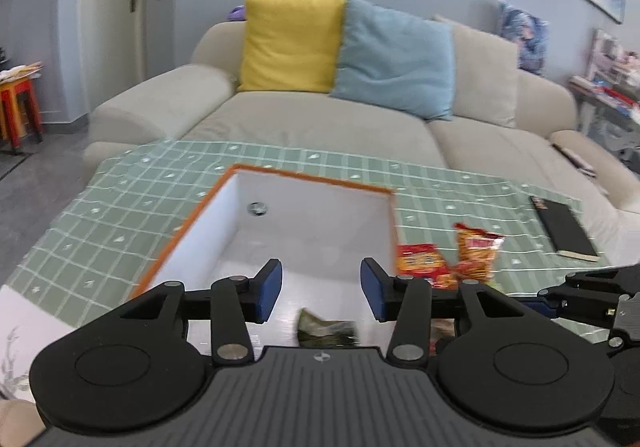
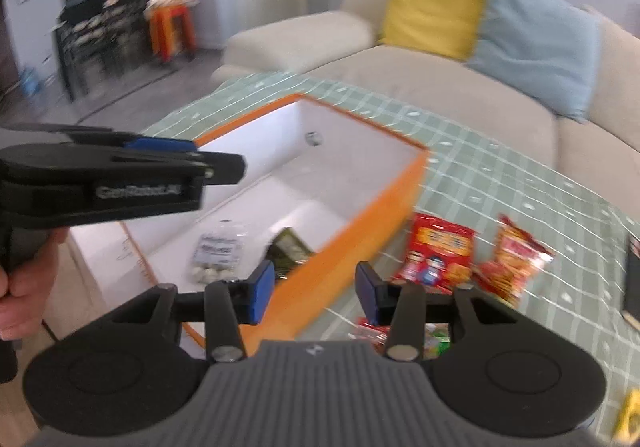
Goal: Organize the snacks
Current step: 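Move both tools back over the snack pile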
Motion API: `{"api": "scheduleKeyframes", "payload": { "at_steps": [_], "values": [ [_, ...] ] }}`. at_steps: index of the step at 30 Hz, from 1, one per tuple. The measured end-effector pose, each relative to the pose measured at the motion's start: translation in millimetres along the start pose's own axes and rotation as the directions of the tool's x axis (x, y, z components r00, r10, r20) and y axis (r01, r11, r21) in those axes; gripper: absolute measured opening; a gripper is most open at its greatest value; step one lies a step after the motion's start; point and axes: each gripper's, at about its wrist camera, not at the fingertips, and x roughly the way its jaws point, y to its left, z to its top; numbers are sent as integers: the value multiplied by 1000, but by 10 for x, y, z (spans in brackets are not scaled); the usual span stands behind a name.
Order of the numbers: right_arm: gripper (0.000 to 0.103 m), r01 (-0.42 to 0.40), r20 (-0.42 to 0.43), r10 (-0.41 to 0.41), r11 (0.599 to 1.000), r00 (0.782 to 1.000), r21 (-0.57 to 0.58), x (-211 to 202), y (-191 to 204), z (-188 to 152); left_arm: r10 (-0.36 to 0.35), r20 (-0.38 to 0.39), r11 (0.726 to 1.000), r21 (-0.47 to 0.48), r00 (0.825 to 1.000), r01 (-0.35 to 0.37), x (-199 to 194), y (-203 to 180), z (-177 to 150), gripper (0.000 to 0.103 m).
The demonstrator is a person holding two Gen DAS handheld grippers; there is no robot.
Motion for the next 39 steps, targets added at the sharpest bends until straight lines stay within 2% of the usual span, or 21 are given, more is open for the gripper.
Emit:
{"api": "scheduleKeyframes", "payload": {
  "at_steps": [5,10,16,19,21,26,34,39],
  "values": [
    [46,117,19,-119,989,993,92,-238,-314,-326,-105,-15,991,84,994,106,-27,-347,-95,56],
    [47,212,-21,-212,959,977,190,-339,-716,-675,-158,-74,966,194,985,169,48,-714,-289,58],
    [47,238,-89,-221,932,971,275,-271,-997,-983,-192,-190,948,217,963,232,217,-997,-553,62],
    [47,251,-131,-222,924,966,289,-178,-1057,-1064,-157,-230,960,192,961,203,369,-1075,-675,64],
    [48,251,-146,-215,918,966,306,-139,-1089,-1086,-145,-242,973,143,959,183,463,-1086,-738,66],
    [53,288,-167,-245,901,955,324,-81,-1211,-1140,-104,-309,991,44,945,123,758,-1101,-831,67],
    [54,289,-227,-205,845,952,450,207,-1499,-1132,-21,-370,1000,2,929,23,1098,-1091,-916,69],
    [61,288,-241,-189,819,952,496,366,-1647,-1099,-8,-405,999,-45,914,-11,1246,-1016,-950,72]
  ]
}}
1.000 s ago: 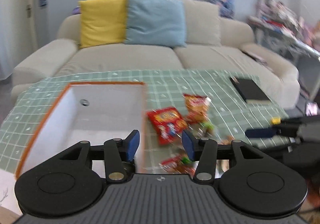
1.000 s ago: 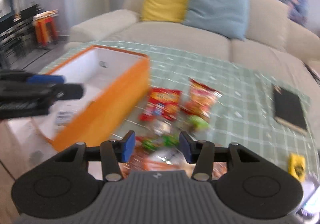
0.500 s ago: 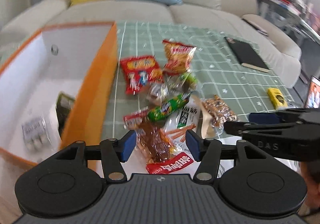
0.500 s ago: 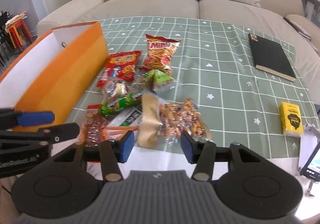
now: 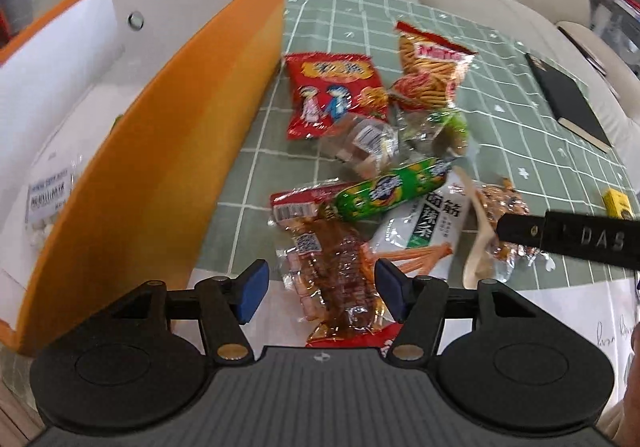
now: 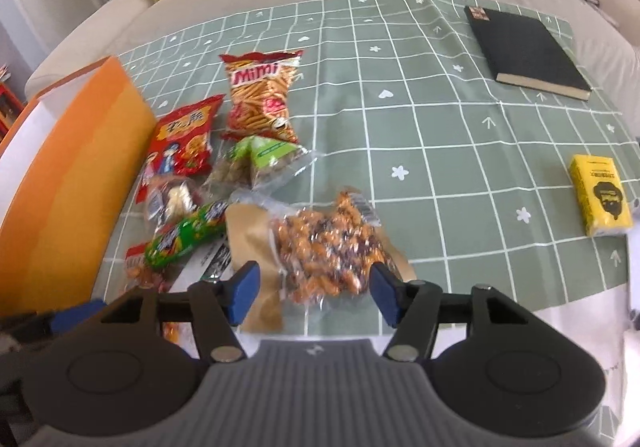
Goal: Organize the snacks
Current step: 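Move both tools back over the snack pile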
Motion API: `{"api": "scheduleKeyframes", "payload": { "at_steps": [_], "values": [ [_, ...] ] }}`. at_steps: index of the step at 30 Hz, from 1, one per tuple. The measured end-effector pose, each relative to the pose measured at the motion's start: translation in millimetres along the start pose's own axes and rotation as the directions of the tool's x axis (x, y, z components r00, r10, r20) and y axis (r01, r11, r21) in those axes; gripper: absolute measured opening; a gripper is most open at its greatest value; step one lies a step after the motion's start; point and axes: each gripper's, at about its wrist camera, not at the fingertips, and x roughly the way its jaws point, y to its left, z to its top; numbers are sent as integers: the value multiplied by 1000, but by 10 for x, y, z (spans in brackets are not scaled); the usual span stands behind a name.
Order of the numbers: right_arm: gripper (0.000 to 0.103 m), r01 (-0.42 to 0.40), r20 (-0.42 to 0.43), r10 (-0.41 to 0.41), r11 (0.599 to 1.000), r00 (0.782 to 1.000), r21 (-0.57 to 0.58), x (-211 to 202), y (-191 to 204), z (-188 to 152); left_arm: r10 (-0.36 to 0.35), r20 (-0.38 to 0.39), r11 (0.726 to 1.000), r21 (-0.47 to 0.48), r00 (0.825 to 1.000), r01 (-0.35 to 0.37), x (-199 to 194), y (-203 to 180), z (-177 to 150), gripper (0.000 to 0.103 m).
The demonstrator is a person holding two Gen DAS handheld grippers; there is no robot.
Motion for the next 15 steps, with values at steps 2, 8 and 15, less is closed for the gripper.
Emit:
{"api": "scheduleKeyframes", "payload": {
  "at_steps": [2,8,15],
  "values": [
    [67,-14,-12,14,1000,1000,13,84,-10,42,-14,-16,1000,-23,1000,14,39,33,-3,74],
    [84,-12,-11,12,1000,1000,3,209,22,99,-23,-8,1000,-7,1000,23,94,31,12,80],
    [94,9,-10,-9,1000,1000,-22,299,44,76,-33,22,998,44,999,32,134,-4,33,81]
  ]
}}
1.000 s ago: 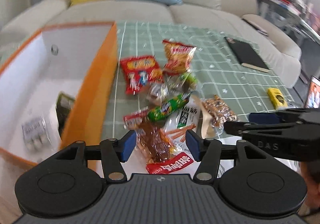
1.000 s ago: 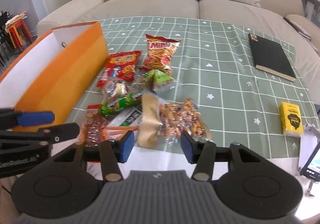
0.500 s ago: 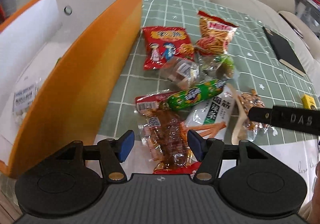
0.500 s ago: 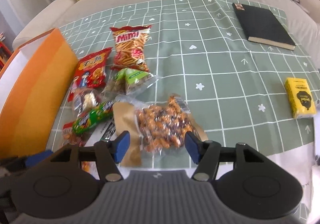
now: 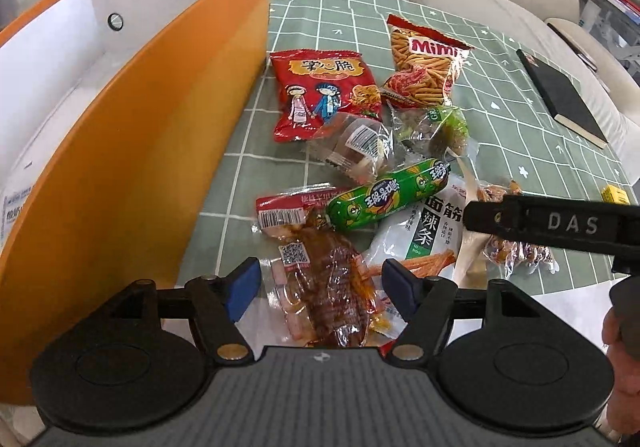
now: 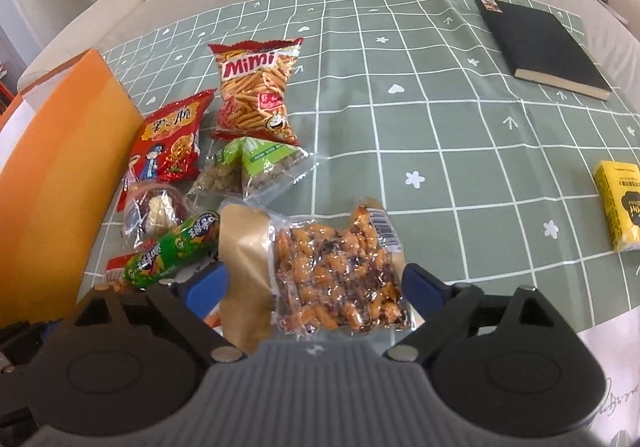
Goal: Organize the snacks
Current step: 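Move both tools back over the snack pile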
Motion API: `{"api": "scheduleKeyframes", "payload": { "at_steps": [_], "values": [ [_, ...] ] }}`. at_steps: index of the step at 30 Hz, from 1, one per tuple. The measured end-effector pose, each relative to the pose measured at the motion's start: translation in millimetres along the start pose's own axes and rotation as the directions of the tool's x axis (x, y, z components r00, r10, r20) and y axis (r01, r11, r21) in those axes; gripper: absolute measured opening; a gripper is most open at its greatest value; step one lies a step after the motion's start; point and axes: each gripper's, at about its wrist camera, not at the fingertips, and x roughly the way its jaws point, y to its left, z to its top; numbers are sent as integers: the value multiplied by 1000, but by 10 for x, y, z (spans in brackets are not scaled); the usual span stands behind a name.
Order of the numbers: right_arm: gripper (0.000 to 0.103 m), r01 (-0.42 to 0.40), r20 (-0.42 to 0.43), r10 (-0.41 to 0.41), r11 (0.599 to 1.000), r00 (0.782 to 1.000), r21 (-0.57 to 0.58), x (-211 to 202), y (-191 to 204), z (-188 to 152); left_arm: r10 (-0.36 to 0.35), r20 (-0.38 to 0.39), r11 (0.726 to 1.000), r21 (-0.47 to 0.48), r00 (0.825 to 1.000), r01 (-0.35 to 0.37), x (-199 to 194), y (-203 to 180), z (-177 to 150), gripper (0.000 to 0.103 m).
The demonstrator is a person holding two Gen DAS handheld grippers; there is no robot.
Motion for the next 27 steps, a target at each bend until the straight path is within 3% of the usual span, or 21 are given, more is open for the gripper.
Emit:
{"api": "scheduleKeyframes", "payload": {
  "at_steps": [13,18,27],
  "values": [
    [96,51,-25,-52,998,998,-48,100,30,-69,-12,18,999,40,1000,11,12,11,-15,82],
    [88,54,-30,-56,998,998,-42,63,41,-75,-17,7,999,49,1000,16,8,11,-15,82],
    [78,32,-47,-32,999,998,13,3,2,-83,-21,4,997,68,1000,20,-33,40,-55,69]
  ]
}}
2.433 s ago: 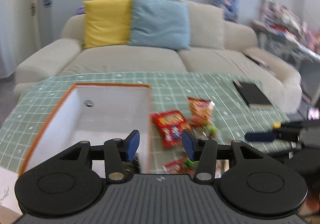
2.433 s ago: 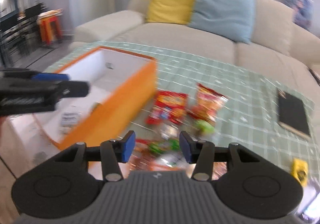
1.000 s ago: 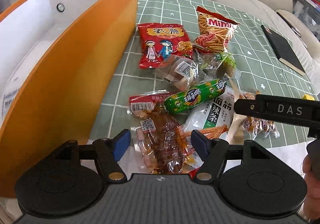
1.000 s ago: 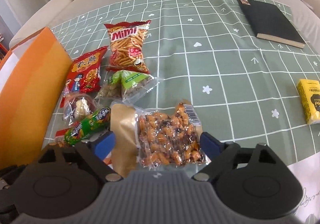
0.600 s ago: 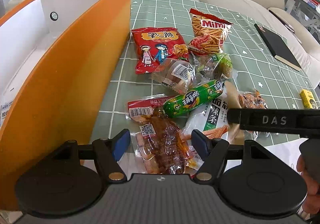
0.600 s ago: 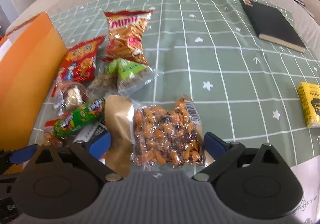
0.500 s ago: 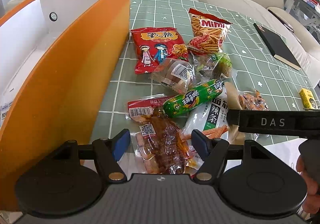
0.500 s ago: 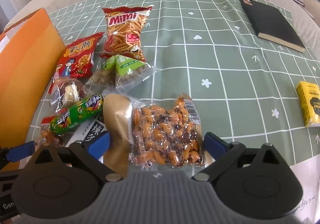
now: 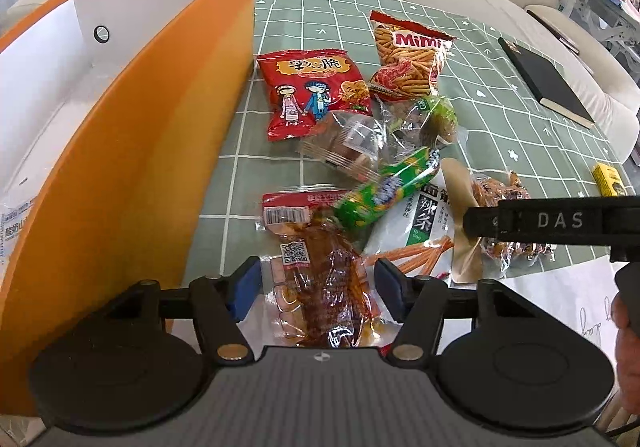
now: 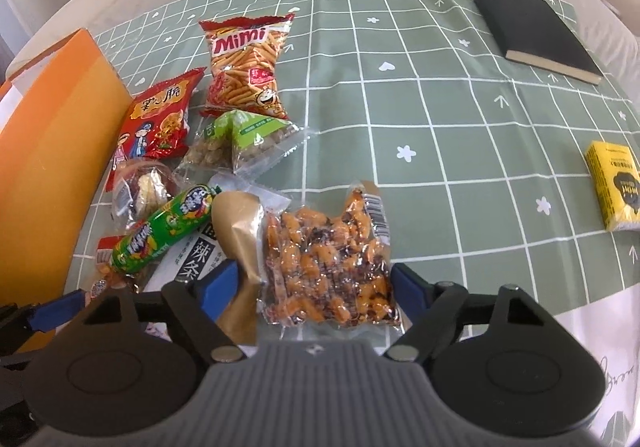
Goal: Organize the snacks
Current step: 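Move both tools back over the snack pile, then grasp the red-labelled meat strip pack with the left tool while the right tool grasps the nut bag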
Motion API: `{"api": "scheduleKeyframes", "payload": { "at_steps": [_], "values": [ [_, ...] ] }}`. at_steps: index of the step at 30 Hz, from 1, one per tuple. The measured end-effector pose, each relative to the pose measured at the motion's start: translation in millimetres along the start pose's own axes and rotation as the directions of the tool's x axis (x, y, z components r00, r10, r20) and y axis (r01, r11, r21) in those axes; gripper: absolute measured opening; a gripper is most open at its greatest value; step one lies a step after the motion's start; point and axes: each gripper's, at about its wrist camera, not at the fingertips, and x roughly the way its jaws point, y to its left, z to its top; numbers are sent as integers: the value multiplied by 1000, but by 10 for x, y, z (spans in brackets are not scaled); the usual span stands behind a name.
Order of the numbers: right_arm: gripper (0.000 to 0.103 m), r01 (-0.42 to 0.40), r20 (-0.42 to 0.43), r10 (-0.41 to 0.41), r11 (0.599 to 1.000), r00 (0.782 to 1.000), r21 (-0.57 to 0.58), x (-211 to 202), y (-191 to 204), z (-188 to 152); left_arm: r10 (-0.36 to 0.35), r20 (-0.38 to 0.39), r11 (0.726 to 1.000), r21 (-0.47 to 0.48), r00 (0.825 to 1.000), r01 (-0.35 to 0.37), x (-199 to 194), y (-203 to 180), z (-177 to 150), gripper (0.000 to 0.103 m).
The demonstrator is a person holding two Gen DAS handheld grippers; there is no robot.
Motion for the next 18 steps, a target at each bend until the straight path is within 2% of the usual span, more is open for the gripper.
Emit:
{"api": "scheduleKeyframes", "payload": {
  "at_steps": [7,8,9,14,16,18],
  "values": [
    [73,-21,-8,21,1000,1000,-1,-81,57,-70,2,0,1000,7,1000,-2,-53,11,-64,68],
    [69,-21,-4,21,1000,1000,-8,-106,68,-81,3,3,1000,7,1000,-3,-66,13,-76,67],
    [56,-10,3,10,1000,1000,-12,-138,75,-94,4,5,1000,11,1000,-4,-77,11,-84,67],
    [55,-36,-21,36,999,999,14,-173,13,-147,8,17,1000,22,1000,-9,-157,0,-120,67],
    [49,-52,-28,53,998,998,32,-194,-9,-165,1,22,1000,15,1000,-1,-197,14,-126,67],
    [48,-81,-44,84,995,996,58,-221,-33,-190,-8,29,1000,11,1000,8,-246,30,-138,66]
  ]
}}
